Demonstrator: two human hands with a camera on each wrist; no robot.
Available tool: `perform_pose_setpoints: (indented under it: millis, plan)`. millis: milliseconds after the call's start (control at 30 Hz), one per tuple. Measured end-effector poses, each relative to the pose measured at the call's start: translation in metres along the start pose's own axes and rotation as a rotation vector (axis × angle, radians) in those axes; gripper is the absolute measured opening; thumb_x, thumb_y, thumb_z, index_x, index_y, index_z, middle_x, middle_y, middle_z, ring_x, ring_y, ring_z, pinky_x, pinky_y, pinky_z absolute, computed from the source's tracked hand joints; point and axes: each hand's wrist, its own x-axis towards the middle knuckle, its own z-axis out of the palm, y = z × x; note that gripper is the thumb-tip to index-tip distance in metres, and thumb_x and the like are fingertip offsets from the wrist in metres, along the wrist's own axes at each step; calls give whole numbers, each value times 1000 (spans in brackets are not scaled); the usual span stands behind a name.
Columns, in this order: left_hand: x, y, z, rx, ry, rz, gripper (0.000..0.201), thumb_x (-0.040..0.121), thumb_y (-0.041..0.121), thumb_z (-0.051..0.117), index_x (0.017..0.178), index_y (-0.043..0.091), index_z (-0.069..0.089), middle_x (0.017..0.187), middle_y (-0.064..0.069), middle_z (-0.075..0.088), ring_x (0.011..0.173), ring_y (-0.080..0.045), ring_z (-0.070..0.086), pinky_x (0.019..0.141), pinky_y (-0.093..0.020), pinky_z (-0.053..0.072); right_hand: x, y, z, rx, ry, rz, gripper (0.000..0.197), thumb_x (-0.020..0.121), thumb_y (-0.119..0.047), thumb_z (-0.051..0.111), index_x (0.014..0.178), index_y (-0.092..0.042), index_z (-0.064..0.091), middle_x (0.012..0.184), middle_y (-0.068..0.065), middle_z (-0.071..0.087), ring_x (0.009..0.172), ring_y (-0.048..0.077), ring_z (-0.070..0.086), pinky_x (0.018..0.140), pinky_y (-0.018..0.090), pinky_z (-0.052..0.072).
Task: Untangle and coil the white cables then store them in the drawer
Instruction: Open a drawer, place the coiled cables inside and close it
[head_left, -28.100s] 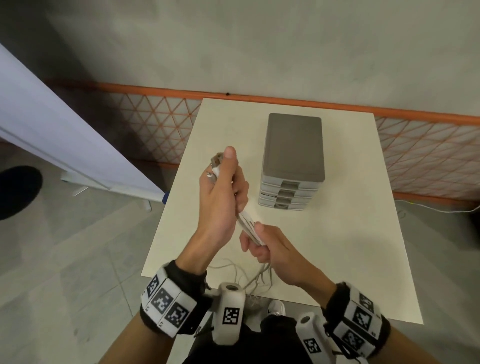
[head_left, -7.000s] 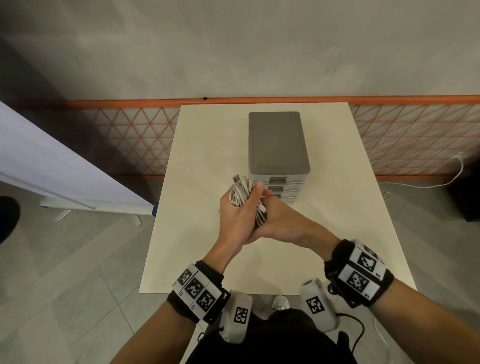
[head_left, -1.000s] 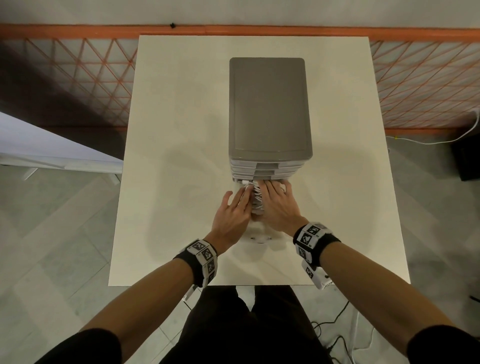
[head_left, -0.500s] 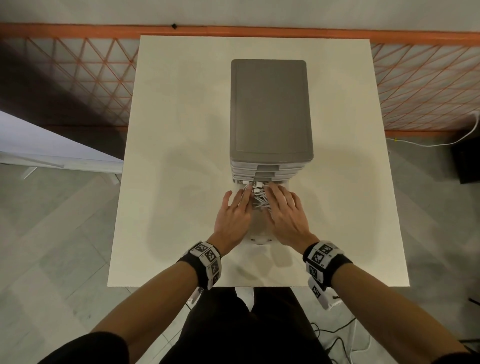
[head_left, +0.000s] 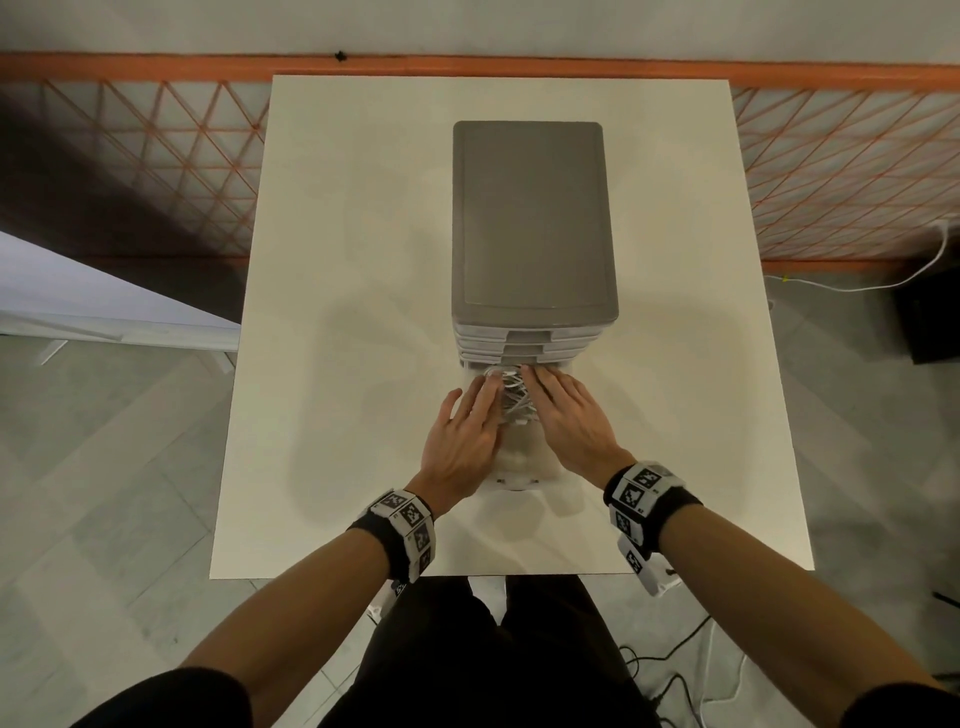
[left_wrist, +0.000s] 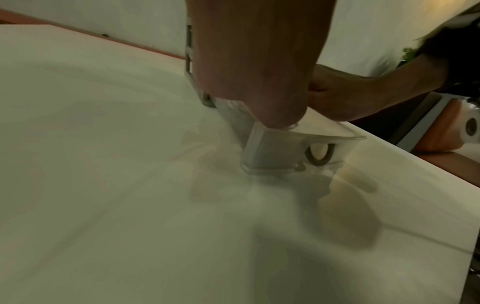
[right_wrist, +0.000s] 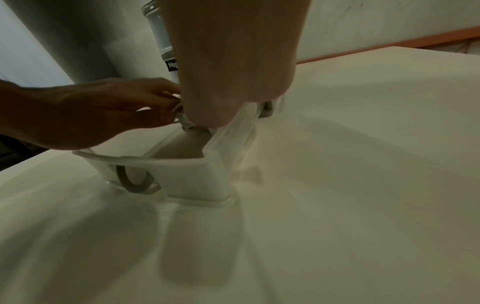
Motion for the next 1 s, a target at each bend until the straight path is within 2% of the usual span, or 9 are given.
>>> perform_pose_setpoints:
  millis: [100,233,367,433,500,633,767,900,1000]
  plan:
    - [1,-2,-3,-22,64,50,56,101,19,48,152,2,32,161,-15,30,145,-32,35,111,-48,38,4,-1,2,32,57,22,47,83,2,52,130,5,51,133,24,59,124,38,57,105,44,46]
    - [13,-7,-4,21,11,123,55,97,17,31,150,7,38,157,-14,38,145,-33,36,111,-49,38,9,0,2,32,98,-8,34,87,-5,39,113,-1,61,124,21,64,118,38,60,100,43,46]
    - [17,-12,-1,78,-48,145,57,93,18,38,148,7,42,154,-13,43,140,-35,43,111,-47,37,6,-2,5,-23,139,23,28,90,-3,49,114,-2,64,127,20,61,118,39,56,95,46,47]
    - [17,-9,-3,107,-64,133,58,91,21,41,147,7,45,153,-12,45,138,-33,46,110,-46,39,3,-4,5,-12,165,71,25,96,-14,55,118,-5,63,130,19,58,116,37,53,93,46,47]
    - [21,-5,-5,106,-68,100,59,88,21,46,145,7,48,150,-11,49,135,-31,50,108,-45,41,-2,-5,4,-9,158,91,32,96,-20,51,125,-8,61,131,17,57,112,36,52,91,45,45]
    - [27,0,-5,81,-72,-17,60,89,18,42,149,8,41,150,-16,46,136,-30,48,107,-46,37,-1,-2,1,-30,126,76,47,86,-7,53,133,-9,56,131,15,56,106,34,50,90,45,46]
    - [27,5,-6,93,-95,-117,71,86,19,58,152,14,33,148,-11,47,133,-30,47,103,-51,35,5,2,-2,2,109,97,59,76,4,62,133,-6,55,129,12,59,107,29,47,89,39,39]
    - [28,6,-3,89,-53,-143,67,86,19,57,151,15,38,146,-9,51,131,-29,49,101,-50,31,3,8,-3,8,150,73,46,76,9,58,120,-2,61,121,15,66,107,32,54,85,37,37]
    - [27,5,2,62,-19,-141,65,85,18,59,148,16,42,143,-10,54,128,-30,52,99,-50,32,5,6,-5,-4,191,104,36,84,0,38,107,-4,64,118,17,62,102,32,46,79,39,38]
